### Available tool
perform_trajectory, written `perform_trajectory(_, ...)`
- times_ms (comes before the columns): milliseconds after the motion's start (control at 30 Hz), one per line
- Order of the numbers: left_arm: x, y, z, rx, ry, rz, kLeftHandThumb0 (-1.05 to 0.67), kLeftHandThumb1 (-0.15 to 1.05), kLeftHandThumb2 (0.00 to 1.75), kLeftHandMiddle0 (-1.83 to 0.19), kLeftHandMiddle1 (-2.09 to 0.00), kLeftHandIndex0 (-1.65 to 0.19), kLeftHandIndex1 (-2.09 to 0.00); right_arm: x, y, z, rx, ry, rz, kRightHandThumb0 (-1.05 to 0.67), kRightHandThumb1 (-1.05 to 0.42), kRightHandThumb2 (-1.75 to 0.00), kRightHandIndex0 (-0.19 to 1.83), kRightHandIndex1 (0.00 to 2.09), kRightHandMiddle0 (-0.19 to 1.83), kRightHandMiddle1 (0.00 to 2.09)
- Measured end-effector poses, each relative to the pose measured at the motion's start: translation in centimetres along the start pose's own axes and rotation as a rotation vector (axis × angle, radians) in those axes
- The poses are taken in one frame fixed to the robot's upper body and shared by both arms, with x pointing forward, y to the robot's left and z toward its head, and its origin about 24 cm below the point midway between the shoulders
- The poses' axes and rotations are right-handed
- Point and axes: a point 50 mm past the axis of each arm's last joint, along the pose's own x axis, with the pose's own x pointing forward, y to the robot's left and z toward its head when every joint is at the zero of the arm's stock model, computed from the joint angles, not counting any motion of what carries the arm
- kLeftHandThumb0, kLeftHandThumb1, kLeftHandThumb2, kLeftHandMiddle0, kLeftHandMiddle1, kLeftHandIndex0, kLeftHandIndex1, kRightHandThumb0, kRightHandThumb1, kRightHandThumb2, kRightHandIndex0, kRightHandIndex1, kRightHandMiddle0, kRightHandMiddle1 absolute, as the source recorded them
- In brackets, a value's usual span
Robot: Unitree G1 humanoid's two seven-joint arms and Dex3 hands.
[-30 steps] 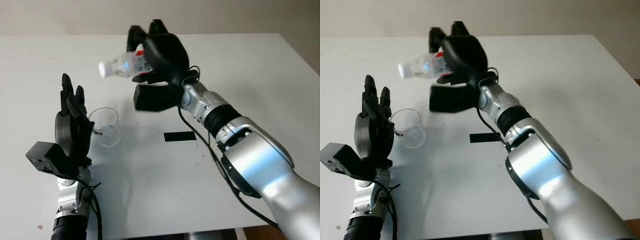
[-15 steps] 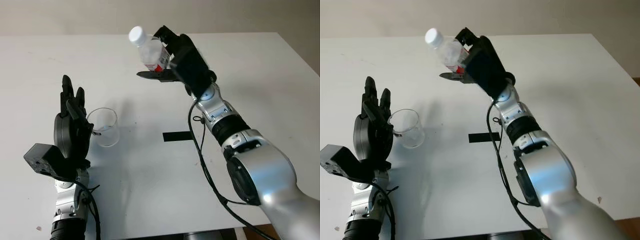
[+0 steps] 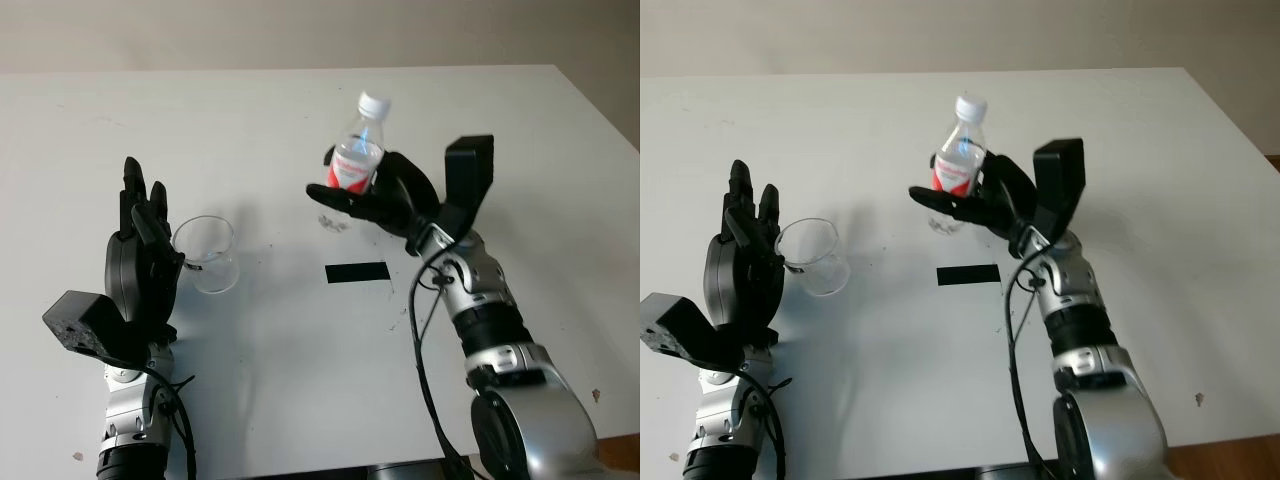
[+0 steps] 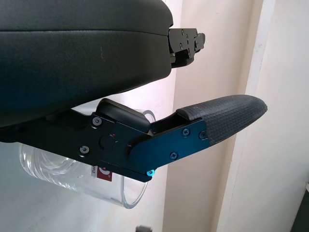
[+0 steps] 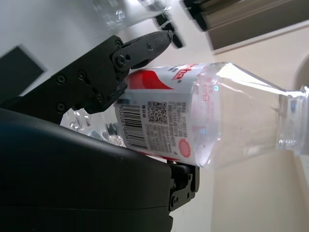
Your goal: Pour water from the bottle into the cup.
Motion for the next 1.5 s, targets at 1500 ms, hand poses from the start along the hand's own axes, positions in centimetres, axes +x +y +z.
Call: perform_trajectory(1500,-0.6,0.9,-0.1,0.016,0.020,-0.012,-0.94,1.05,0.80,0.19,-0.23,0.12,0.00,-2.4,-0.8,-1.4,-0.061,0.153,-0.073,-0.44,-1.05,-0.34,1.27,2.09,0.46,2.09)
